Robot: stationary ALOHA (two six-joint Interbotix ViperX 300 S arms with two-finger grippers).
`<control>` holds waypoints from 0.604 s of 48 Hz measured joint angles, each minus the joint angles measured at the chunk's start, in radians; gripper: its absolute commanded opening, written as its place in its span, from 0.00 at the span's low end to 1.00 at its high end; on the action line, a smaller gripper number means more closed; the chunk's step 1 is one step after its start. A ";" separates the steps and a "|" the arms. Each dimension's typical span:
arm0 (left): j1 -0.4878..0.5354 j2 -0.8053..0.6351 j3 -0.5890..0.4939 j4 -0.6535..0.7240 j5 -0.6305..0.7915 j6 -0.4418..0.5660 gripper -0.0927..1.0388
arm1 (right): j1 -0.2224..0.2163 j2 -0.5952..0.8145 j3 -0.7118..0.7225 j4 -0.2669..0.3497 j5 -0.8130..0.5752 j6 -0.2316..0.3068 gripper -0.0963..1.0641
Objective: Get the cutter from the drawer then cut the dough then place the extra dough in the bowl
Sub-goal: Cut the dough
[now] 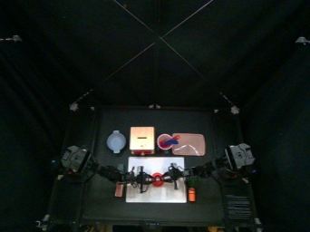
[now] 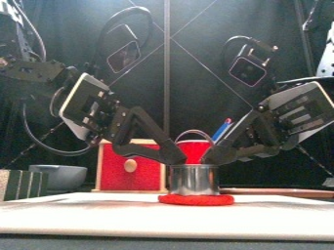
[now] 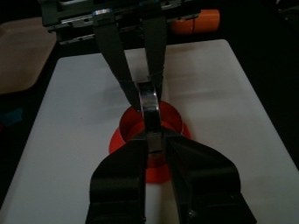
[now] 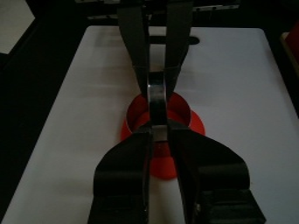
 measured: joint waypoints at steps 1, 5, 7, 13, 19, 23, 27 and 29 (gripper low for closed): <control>0.002 0.000 -0.002 0.002 0.002 0.002 0.56 | 0.000 0.000 0.000 0.000 0.002 0.000 0.49; 0.005 0.000 0.000 0.000 0.012 0.000 0.56 | 0.000 0.000 -0.002 0.002 0.015 0.000 0.49; 0.006 0.000 -0.002 0.000 0.017 -0.002 0.56 | 0.000 0.002 -0.003 0.002 0.021 0.002 0.49; 0.009 0.003 -0.002 0.000 0.025 -0.003 0.56 | -0.002 0.012 -0.006 0.003 0.031 0.006 0.49; 0.009 0.023 0.000 0.000 0.025 -0.008 0.56 | -0.002 0.035 -0.009 0.015 0.031 0.009 0.49; 0.008 0.041 0.000 -0.002 0.025 -0.020 0.56 | -0.002 0.044 -0.011 0.031 0.031 0.008 0.49; 0.008 0.060 -0.003 -0.002 0.025 -0.037 0.56 | -0.002 0.052 -0.009 0.049 0.031 0.008 0.49; 0.009 0.064 -0.005 0.000 0.029 -0.041 0.56 | -0.002 0.054 -0.009 0.058 0.029 0.008 0.49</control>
